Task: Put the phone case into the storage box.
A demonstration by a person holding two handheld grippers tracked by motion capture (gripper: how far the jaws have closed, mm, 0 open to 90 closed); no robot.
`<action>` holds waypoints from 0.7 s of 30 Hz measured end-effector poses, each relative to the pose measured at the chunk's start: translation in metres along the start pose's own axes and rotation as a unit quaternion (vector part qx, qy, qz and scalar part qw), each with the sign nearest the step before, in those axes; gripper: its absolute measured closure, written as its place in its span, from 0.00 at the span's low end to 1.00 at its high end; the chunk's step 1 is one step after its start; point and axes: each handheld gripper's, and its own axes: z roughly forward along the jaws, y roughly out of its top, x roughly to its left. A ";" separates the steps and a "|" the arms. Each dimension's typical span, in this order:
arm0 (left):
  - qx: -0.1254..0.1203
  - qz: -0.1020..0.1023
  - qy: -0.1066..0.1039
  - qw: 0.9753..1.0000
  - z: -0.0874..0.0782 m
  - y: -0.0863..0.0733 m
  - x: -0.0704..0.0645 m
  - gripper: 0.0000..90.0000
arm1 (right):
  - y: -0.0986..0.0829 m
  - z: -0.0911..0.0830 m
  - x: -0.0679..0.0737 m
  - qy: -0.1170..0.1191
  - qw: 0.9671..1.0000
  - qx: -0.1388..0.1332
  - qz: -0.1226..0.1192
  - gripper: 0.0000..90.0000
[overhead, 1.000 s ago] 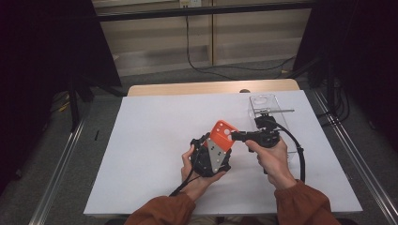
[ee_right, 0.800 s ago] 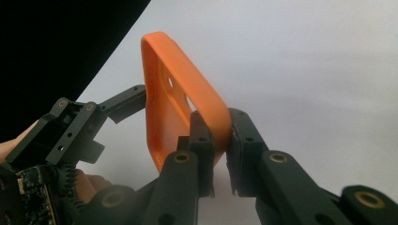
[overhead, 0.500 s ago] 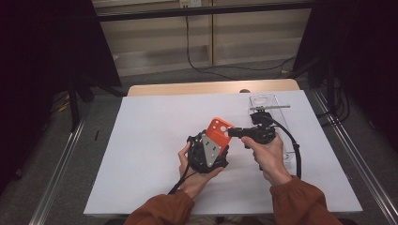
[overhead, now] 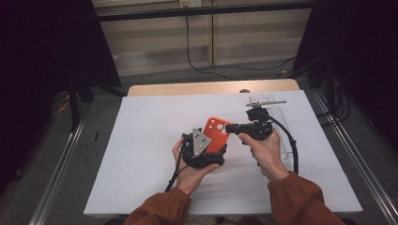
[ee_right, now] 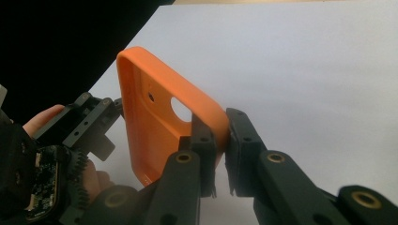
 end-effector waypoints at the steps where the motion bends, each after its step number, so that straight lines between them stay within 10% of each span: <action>1: 0.001 0.002 0.001 1.000 -0.001 0.000 0.001 0.04 | 0.000 0.000 -0.001 -0.001 1.000 -0.001 -0.002 0.92; 6: -0.003 -0.018 -0.026 0.999 -0.004 0.002 0.006 0.03 | 0.002 -0.002 -0.006 -0.003 1.000 -0.007 -0.004 0.92; 21: -0.024 -0.022 -0.004 0.999 -0.027 -0.002 0.029 0.06 | 0.006 -0.023 -0.024 -0.023 0.999 -0.036 -0.013 0.92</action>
